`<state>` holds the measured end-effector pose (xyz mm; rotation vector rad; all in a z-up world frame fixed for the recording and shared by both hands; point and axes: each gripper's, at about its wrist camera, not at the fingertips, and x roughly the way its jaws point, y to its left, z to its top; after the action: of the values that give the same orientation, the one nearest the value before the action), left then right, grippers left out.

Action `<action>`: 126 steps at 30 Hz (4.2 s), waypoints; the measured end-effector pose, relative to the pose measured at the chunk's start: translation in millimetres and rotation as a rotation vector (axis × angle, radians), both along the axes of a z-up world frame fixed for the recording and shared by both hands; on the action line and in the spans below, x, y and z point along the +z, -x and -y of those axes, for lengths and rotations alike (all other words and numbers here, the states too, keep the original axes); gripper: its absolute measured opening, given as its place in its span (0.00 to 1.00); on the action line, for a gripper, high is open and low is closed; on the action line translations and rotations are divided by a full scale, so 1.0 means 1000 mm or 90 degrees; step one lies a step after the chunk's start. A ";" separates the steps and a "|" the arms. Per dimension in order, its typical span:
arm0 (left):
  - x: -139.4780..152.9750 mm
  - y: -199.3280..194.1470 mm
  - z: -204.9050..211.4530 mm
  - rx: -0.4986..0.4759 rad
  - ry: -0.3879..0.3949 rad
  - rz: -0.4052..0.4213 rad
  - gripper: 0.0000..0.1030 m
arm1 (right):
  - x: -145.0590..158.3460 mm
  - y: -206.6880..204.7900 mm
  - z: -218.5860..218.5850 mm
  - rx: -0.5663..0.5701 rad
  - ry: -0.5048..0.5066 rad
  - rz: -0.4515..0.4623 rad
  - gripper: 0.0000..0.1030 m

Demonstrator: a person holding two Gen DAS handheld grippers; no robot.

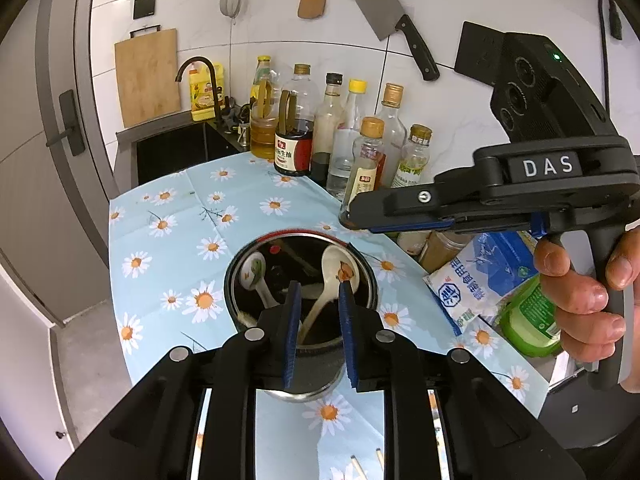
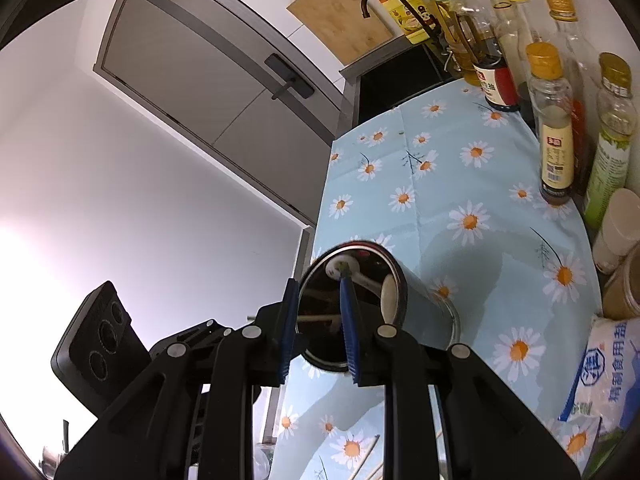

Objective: Organize utensils
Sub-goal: 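Move both tools back over the loose chopsticks on the table, then close the right tool on a chopstick while the left tool grasps another chopstick, then lift both held chopsticks and carry them above the black holder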

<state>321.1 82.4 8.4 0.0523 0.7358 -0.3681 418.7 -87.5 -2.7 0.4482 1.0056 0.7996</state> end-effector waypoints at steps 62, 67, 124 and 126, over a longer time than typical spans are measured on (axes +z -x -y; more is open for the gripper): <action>-0.159 0.117 -0.008 -0.044 0.064 -0.332 0.18 | -0.186 0.151 -0.011 -0.086 0.268 -0.346 0.22; -0.163 0.114 -0.006 -0.036 0.043 -0.350 0.18 | -0.189 0.147 -0.012 -0.102 0.285 -0.361 0.16; -0.170 0.078 0.034 0.132 -0.084 -0.447 0.04 | -0.154 0.122 0.037 -0.007 0.190 -0.346 0.05; -0.171 0.078 0.033 0.141 -0.079 -0.447 0.04 | -0.155 0.119 0.039 0.005 0.189 -0.344 0.05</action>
<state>243.4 49.4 -162.4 -0.0450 1.4459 -0.1197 299.6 -126.3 -158.0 0.4099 1.6033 0.5287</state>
